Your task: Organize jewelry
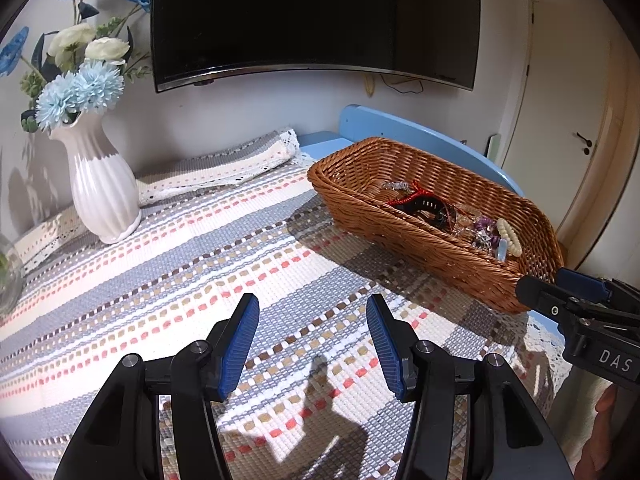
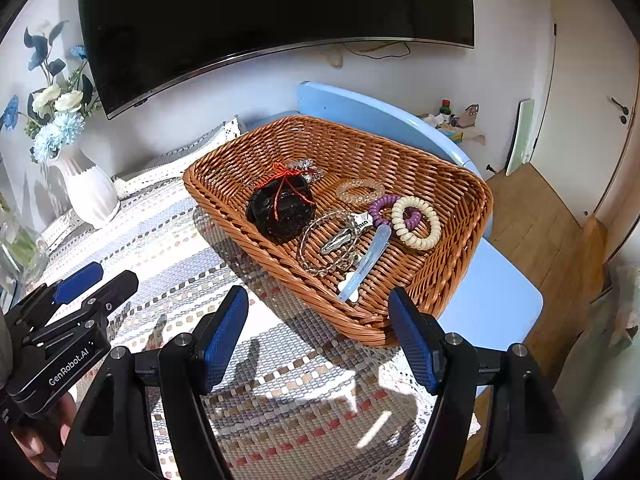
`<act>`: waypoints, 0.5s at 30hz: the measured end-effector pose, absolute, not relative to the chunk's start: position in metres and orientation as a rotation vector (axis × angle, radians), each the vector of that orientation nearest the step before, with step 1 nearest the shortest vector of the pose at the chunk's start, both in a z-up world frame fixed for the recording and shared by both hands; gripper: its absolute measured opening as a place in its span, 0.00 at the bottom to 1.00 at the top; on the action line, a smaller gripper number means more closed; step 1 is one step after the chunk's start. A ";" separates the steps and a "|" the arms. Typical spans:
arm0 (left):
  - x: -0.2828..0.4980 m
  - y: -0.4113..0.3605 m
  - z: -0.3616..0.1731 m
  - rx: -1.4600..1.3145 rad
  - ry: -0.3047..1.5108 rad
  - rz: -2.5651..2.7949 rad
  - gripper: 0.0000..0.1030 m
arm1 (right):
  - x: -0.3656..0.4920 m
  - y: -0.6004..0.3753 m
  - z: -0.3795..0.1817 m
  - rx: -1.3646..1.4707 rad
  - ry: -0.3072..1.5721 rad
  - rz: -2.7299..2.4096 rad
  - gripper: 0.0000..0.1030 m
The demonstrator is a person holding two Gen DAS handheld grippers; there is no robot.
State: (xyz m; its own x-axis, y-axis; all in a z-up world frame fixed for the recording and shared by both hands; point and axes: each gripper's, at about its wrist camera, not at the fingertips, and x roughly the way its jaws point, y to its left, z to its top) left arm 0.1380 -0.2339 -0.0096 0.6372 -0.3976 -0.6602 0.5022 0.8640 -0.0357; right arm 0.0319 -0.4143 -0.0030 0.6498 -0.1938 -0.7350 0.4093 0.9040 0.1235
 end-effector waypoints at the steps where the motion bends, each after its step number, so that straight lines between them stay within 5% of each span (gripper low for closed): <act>1: 0.138 -0.234 -0.009 0.156 0.714 -0.515 0.55 | 0.032 -0.414 -0.003 0.292 0.794 -0.346 0.73; 15: 0.138 -0.233 -0.010 0.155 0.718 -0.504 0.55 | 0.032 -0.414 -0.003 0.295 0.790 -0.343 0.73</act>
State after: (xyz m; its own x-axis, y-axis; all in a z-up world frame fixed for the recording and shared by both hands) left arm 0.1382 -0.2334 -0.0098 0.6402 -0.3879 -0.6630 0.4919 0.8700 -0.0341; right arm 0.0318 -0.4141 -0.0028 0.6538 -0.1892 -0.7327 0.4064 0.9045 0.1290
